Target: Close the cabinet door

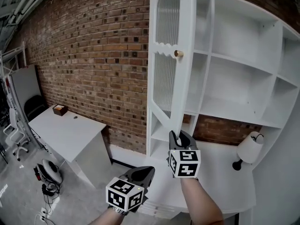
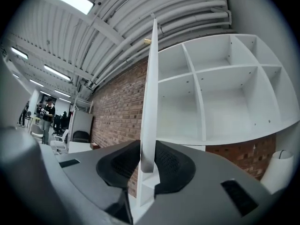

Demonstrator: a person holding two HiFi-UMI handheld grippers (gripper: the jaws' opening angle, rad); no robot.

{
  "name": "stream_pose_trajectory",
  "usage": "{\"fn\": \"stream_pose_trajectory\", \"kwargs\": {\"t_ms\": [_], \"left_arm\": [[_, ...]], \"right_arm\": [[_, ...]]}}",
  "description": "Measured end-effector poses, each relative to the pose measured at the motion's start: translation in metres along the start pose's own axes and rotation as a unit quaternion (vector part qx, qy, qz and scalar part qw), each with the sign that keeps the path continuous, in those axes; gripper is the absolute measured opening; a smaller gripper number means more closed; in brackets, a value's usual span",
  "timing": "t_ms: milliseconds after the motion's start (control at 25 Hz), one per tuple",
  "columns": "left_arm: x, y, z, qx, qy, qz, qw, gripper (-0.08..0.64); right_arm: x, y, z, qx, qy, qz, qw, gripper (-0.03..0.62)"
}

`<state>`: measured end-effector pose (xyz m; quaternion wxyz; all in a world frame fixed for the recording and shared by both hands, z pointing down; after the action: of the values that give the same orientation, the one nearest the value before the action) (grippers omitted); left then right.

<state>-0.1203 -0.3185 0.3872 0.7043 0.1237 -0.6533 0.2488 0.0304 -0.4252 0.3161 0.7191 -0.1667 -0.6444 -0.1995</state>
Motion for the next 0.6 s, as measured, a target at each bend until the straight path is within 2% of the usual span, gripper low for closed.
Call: {"fn": "stream_pose_trajectory", "kwargs": {"t_ms": [360,600], "left_arm": [[-0.004,-0.029,-0.008,0.018,-0.001,0.007,0.9998,-0.002],[-0.009,-0.050,-0.014,0.026,0.001,0.008,0.9996,-0.002]], "right_arm": [[0.001,-0.001,-0.045,0.009,-0.033,-0.003,0.999,0.105],[0.002,-0.005,-0.074,0.012,-0.038,0.000,0.999,0.124]]}}
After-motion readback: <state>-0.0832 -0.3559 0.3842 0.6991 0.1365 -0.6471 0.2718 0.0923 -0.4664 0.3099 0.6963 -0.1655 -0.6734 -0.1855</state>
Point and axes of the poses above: the fingertips, and each gripper's own axes: y backward along the fingers, z to its left, x out of its underside, the point moved 7 cm from there along y, backward along the fingers, and after that the axes turned 13 degrees about -x, right-handed, at the moved point
